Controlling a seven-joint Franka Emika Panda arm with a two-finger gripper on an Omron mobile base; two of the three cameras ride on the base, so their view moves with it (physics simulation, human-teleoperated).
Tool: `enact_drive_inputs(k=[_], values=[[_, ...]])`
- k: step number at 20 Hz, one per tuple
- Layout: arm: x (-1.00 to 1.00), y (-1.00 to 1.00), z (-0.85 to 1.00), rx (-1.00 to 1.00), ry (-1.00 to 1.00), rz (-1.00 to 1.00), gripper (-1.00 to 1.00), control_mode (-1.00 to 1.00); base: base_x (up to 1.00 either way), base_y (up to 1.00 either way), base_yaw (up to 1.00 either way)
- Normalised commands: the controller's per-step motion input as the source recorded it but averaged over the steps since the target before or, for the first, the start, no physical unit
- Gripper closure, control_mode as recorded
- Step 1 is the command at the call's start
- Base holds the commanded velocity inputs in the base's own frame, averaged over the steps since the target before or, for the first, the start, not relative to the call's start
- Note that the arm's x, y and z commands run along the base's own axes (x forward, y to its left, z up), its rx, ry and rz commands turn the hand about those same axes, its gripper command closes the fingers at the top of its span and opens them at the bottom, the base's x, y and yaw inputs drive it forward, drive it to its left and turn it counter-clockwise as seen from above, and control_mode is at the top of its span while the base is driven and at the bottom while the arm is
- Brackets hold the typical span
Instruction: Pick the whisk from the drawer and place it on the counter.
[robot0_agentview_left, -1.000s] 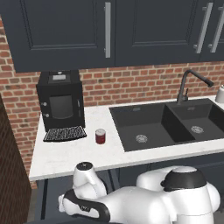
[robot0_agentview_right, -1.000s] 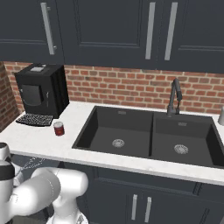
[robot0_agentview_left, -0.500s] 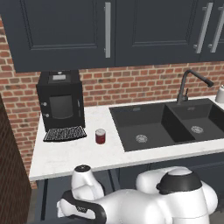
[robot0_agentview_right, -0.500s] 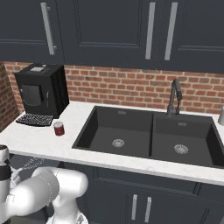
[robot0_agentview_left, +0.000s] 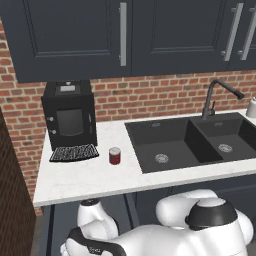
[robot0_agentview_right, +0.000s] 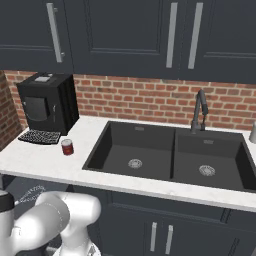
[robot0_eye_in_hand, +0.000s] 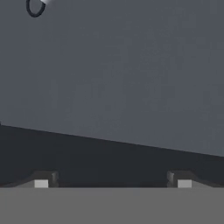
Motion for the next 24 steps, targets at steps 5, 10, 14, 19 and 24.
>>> enact_drive_inputs(k=[5,10,14,19,24], values=[[-0.65,0.07,0.0,0.0,0.11,0.0,-1.0,-1.0,0.0,0.0,0.0],[-0.59,0.06,-0.01,0.0,0.1,0.0,-1.0,-1.0,0.0,0.0,0.0],[-0.63,0.05,-0.01,0.0,0.09,0.0,-1.0,-1.0,0.0,0.0,0.0],[-0.61,0.07,0.0,0.0,0.03,0.0,-1.0,-1.0,0.0,0.0,0.0],[-0.14,0.02,0.0,0.0,0.01,0.01,-1.0,-1.0,0.0,0.0,0.0]])
